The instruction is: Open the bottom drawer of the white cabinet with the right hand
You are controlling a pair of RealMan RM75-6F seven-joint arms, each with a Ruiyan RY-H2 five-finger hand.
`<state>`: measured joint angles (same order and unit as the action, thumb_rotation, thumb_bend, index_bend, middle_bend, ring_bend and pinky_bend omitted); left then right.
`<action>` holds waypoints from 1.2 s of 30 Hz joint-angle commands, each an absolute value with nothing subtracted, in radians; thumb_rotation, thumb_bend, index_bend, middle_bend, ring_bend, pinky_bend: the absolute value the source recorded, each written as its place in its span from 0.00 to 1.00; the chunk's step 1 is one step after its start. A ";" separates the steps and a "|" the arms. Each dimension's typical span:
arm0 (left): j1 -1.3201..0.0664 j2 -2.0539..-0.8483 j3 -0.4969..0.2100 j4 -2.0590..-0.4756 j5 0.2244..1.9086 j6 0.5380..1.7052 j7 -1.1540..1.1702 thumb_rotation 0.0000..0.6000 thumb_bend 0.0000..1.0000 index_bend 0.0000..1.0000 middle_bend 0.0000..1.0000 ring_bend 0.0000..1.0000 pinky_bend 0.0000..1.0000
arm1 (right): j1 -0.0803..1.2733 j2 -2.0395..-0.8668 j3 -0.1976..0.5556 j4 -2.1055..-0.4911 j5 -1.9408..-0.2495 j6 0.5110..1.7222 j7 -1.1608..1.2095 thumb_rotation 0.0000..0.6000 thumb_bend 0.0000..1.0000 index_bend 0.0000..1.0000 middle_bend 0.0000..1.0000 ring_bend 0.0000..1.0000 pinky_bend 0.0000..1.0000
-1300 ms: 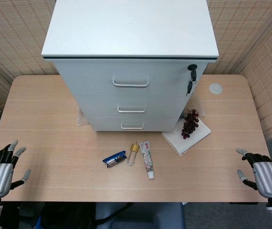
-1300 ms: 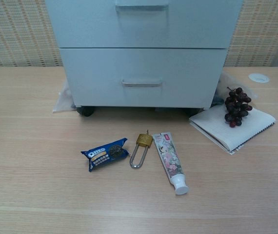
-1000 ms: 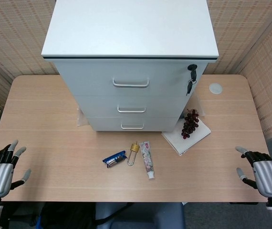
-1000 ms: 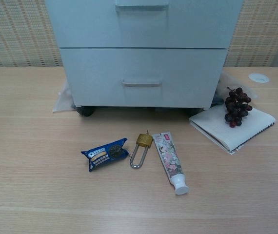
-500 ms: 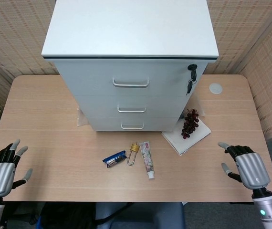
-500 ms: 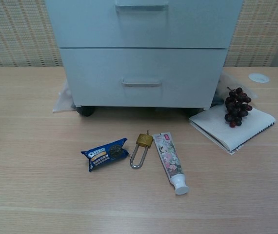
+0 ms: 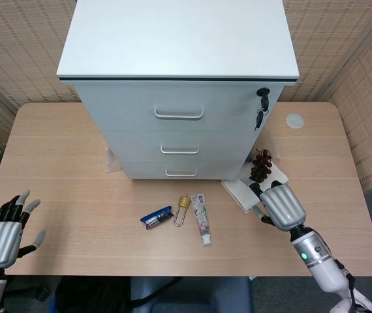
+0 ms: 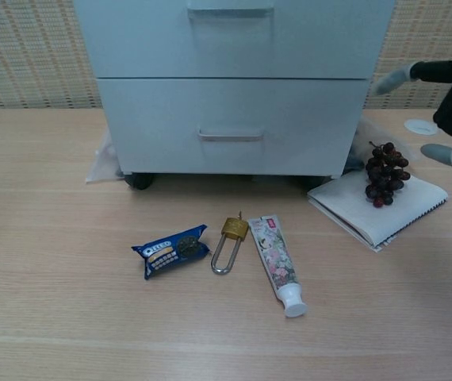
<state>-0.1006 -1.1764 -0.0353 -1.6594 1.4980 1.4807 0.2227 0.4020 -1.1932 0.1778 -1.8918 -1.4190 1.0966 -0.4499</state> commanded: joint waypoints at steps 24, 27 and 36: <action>-0.102 -1.176 -0.031 -1.628 1.501 1.477 0.193 1.00 0.31 0.17 0.04 0.07 0.13 | 0.789 -1.500 0.244 -1.735 -0.937 0.948 -0.816 1.00 0.47 0.10 0.92 0.98 0.97; -0.100 -1.175 -0.030 -1.626 1.499 1.478 0.191 1.00 0.31 0.17 0.04 0.07 0.13 | 0.812 -1.509 0.240 -1.722 -0.914 0.947 -0.817 1.00 0.47 0.10 0.92 0.98 0.97; -0.100 -1.175 -0.030 -1.622 1.496 1.475 0.188 1.00 0.31 0.17 0.04 0.07 0.13 | 0.868 -1.526 0.221 -1.689 -0.870 0.948 -0.820 1.00 0.47 0.10 0.92 0.98 0.97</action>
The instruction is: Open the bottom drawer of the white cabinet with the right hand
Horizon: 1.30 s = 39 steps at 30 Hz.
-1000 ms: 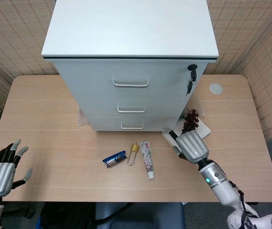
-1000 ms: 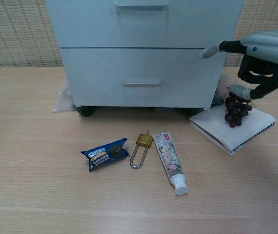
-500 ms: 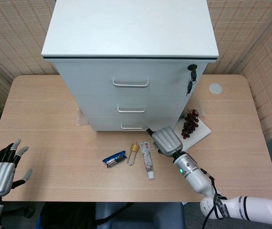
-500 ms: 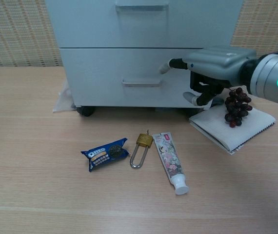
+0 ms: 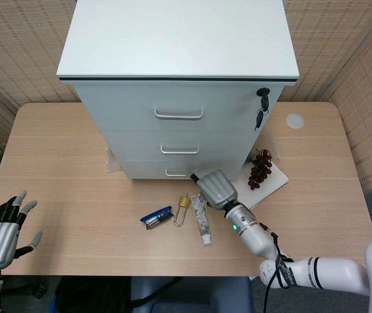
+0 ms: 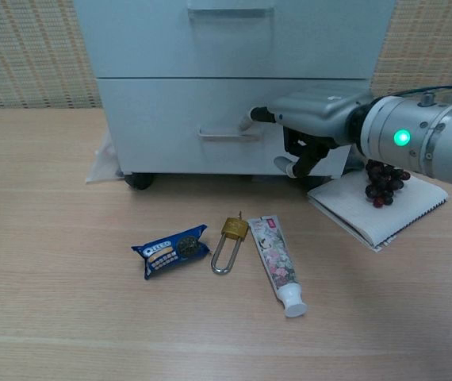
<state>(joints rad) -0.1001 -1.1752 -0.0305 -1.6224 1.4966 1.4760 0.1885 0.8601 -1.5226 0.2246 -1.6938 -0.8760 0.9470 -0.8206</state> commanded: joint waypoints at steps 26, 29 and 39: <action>-0.108 -1.177 -0.031 -1.625 1.485 1.457 0.206 1.00 0.31 0.17 0.04 0.07 0.13 | 0.938 -1.517 0.140 -1.701 -0.834 0.971 -0.805 1.00 0.47 0.11 0.92 0.98 0.97; -0.108 -1.177 -0.030 -1.625 1.485 1.458 0.207 1.00 0.31 0.17 0.04 0.07 0.13 | 0.937 -1.513 0.131 -1.716 -0.841 0.979 -0.806 1.00 0.47 0.11 0.92 0.98 0.97; -0.106 -1.182 -0.028 -1.624 1.486 1.463 0.220 1.00 0.31 0.17 0.04 0.07 0.13 | 0.934 -1.489 0.082 -1.798 -0.869 1.008 -0.832 1.00 0.47 0.11 0.92 0.98 0.97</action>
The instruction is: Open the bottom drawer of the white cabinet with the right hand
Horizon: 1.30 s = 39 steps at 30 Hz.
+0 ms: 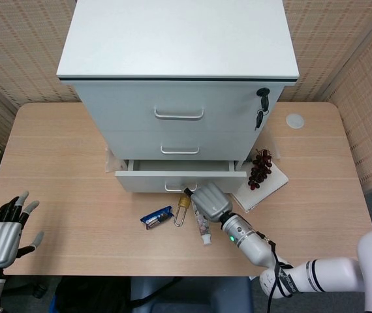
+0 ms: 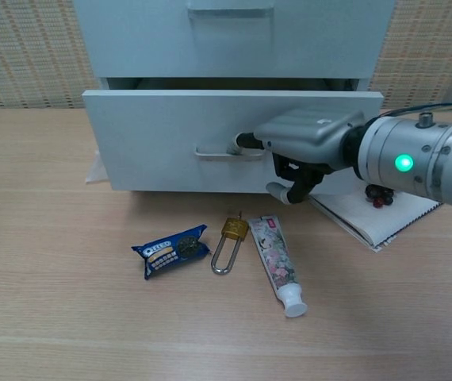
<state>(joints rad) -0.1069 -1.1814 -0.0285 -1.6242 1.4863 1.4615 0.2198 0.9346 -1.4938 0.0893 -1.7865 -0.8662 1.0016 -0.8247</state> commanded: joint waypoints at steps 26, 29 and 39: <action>-0.103 -1.186 -0.021 -1.627 1.497 1.467 0.225 1.00 0.31 0.17 0.04 0.07 0.13 | 0.897 -1.444 -0.027 -1.982 -0.988 1.076 -0.888 1.00 0.47 0.11 0.92 0.98 0.97; -0.103 -1.186 -0.020 -1.626 1.498 1.466 0.225 1.00 0.31 0.17 0.04 0.07 0.13 | 0.893 -1.444 -0.037 -1.996 -0.997 1.079 -0.898 1.00 0.47 0.11 0.92 0.98 0.97; -0.098 -1.188 -0.017 -1.624 1.503 1.475 0.220 1.00 0.31 0.17 0.04 0.07 0.13 | 0.873 -1.431 -0.074 -2.058 -1.040 1.093 -0.923 1.00 0.47 0.11 0.92 0.98 0.97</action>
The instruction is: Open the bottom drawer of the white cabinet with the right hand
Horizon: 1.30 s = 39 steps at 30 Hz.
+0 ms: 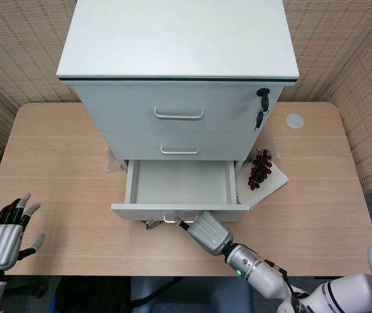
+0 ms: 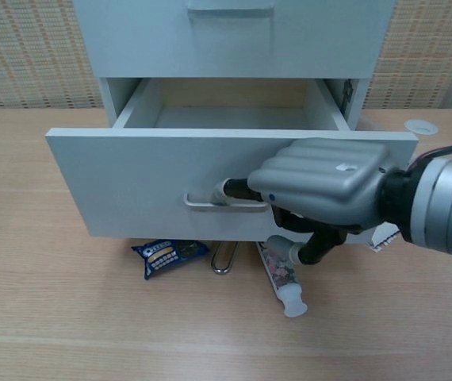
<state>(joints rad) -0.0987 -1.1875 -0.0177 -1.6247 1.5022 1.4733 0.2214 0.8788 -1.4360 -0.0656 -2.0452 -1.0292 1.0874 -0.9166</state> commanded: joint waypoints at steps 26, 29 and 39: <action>-0.088 -1.185 -0.027 -1.639 1.499 1.493 0.216 1.00 0.31 0.17 0.04 0.07 0.13 | 0.447 -1.134 -0.181 -2.069 -1.618 1.653 -0.637 1.00 0.47 0.18 0.77 0.77 0.85; -0.092 -1.199 -0.034 -1.643 1.499 1.497 0.214 1.00 0.31 0.17 0.04 0.07 0.13 | 0.389 -1.101 -0.184 -2.037 -1.550 1.670 -0.579 1.00 0.44 0.18 0.64 0.63 0.66; -0.106 -1.212 -0.039 -1.657 1.508 1.489 0.243 1.00 0.31 0.16 0.04 0.07 0.13 | 0.242 -1.082 -0.153 -1.843 -1.408 1.674 -0.335 1.00 0.32 0.00 0.11 0.05 0.04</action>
